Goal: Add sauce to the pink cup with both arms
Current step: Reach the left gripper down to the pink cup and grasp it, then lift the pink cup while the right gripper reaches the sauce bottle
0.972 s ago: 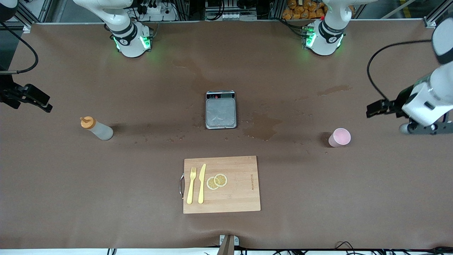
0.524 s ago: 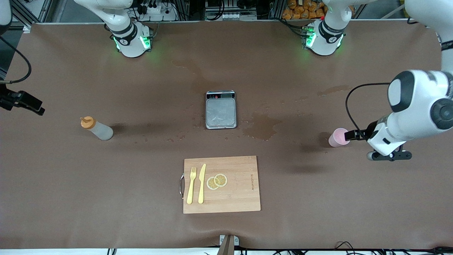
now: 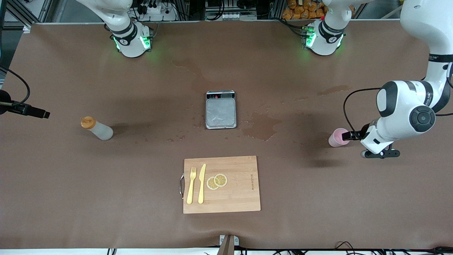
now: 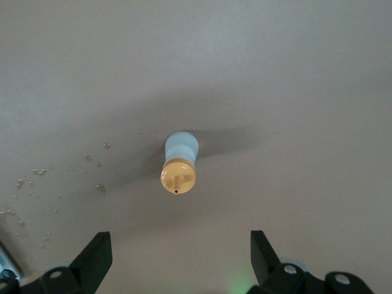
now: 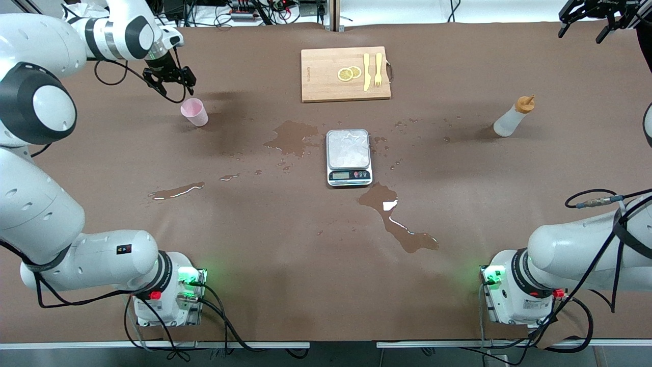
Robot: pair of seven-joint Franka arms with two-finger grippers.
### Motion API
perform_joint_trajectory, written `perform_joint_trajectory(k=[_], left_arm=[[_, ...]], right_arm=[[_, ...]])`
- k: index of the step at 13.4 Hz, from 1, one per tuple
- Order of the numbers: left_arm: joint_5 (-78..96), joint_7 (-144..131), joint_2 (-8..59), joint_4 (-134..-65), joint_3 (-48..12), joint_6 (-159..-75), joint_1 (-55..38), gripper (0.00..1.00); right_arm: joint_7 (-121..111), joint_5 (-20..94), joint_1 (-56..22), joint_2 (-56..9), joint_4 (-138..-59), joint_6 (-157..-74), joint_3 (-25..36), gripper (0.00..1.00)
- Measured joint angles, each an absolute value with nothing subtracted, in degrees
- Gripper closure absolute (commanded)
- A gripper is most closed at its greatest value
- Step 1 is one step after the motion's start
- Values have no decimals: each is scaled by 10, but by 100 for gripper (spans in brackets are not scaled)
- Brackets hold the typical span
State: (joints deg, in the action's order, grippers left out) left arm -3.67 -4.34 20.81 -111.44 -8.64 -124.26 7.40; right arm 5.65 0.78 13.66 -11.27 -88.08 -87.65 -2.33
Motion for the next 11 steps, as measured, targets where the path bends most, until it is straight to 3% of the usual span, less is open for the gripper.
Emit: perform_joint_trajectory(k=[2,5,7,8,9,11], left_arm=[[-37,-44,211,-1135,-86,-1264,74,1],[-37,-45,223,-1155,-84,-1292,82,28],[-37,-45,231,-1156,-84,-1294,88,54],[-37,-45,234,-1156,-84,-1294,89,84],[-37,-45,237,-1156,-84,-1295,89,100],[-37,-46,241,-1156,-86,-1298,89,100]], right_arm=[[56,24,163,-131,-877,-877,-23,0],[56,32,194,-174,-864,-877,-23,0],[63,37,211,-207,-856,-874,-22,0],[77,46,218,-224,-848,-864,-22,0],[97,60,226,-244,-838,-850,-22,0],[121,86,243,-284,-817,-834,-22,0]])
